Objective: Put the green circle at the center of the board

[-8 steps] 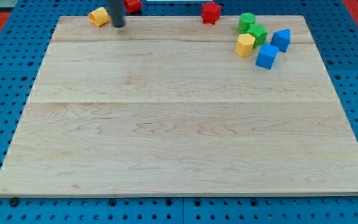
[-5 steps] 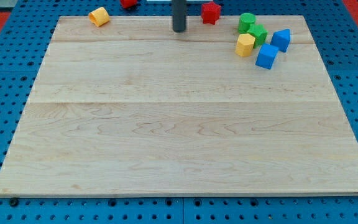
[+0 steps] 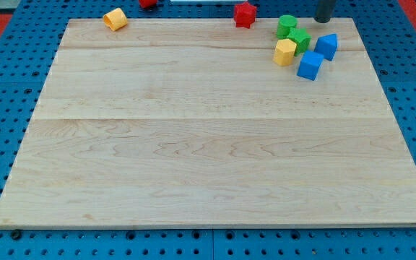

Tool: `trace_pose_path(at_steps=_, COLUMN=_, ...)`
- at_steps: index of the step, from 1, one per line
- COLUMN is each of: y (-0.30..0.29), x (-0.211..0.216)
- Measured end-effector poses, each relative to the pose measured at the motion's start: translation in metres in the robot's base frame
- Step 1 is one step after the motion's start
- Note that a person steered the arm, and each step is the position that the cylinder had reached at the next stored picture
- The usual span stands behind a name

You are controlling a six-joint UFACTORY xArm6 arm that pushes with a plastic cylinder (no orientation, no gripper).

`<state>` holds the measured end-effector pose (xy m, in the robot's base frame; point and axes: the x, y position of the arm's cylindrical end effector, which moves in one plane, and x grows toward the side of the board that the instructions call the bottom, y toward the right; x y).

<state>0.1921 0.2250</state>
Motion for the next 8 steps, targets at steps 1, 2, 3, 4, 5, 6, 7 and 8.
trace_pose_path(at_steps=1, y=-0.056, x=0.000)
trace_pose_path(at_steps=2, y=-0.122, x=0.059)
trace_pose_path(at_steps=3, y=-0.150, x=0.138)
trace_pose_path(at_steps=4, y=-0.177, x=0.197)
trace_pose_path(at_steps=5, y=-0.211, x=0.221)
trace_pose_path(at_steps=6, y=-0.072, x=0.214)
trace_pose_path(at_steps=7, y=0.050, x=0.142)
trace_pose_path(at_steps=8, y=0.017, x=0.083)
